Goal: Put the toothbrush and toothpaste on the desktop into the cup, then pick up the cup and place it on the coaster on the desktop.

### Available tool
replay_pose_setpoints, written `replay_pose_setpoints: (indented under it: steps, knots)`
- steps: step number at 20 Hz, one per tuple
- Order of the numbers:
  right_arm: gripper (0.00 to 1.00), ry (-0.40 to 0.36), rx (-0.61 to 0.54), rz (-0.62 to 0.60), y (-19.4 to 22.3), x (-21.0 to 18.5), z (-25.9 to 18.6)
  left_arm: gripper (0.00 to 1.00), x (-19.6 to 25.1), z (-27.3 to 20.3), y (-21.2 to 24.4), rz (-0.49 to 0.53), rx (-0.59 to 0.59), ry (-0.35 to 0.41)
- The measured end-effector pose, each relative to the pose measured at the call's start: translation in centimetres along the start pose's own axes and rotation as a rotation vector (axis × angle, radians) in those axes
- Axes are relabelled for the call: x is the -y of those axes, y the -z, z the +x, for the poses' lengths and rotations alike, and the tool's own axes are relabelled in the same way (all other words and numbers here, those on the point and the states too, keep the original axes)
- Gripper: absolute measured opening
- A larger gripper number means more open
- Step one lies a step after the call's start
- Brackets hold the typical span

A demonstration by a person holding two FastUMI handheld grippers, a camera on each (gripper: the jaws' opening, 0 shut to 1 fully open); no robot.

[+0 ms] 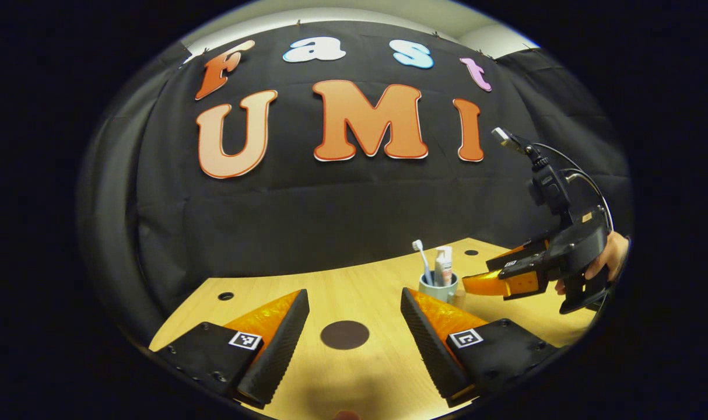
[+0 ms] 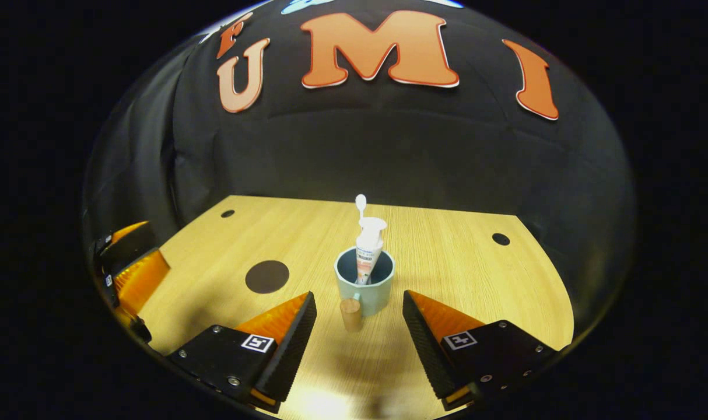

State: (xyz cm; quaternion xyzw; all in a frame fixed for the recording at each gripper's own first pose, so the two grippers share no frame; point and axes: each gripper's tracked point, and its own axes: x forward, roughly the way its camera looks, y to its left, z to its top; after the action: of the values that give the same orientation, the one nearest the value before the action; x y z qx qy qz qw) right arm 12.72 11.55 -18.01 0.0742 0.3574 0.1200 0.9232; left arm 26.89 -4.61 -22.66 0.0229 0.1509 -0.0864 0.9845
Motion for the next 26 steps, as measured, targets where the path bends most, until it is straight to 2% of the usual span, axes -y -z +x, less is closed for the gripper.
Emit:
replay_pose_setpoints:
  steps: [8,11,15,21,23,24,26]
  knots:
    - [0.86,-0.026,-0.260,0.058,2.5,-1.8,3.4,1.00,-4.5,-5.2,2.7,-0.007,-0.027,-0.062]
    - [0.82,0.018,-0.336,0.059,2.9,-1.8,4.4,1.00,-5.2,-6.1,4.4,-0.037,-0.049,-0.059]
    - [0.77,0.039,-0.456,0.092,4.6,-2.3,6.3,0.99,-6.0,-6.7,6.4,-0.086,-0.078,-0.066]
    - [0.58,0.120,-0.523,0.167,6.1,-0.4,8.5,1.00,-6.5,-6.7,8.0,-0.079,-0.091,-0.081]
    - [0.45,0.121,-0.524,0.183,6.4,-0.1,8.8,1.00,-6.4,-6.2,8.4,-0.086,-0.099,-0.075]
    - [0.31,0.125,-0.515,0.178,6.3,0.1,8.9,1.00,-6.3,-6.0,8.6,-0.091,-0.104,-0.071]
    - [0.29,0.125,-0.504,0.144,5.9,0.3,8.6,0.99,-6.0,-5.8,9.1,-0.096,-0.117,-0.067]
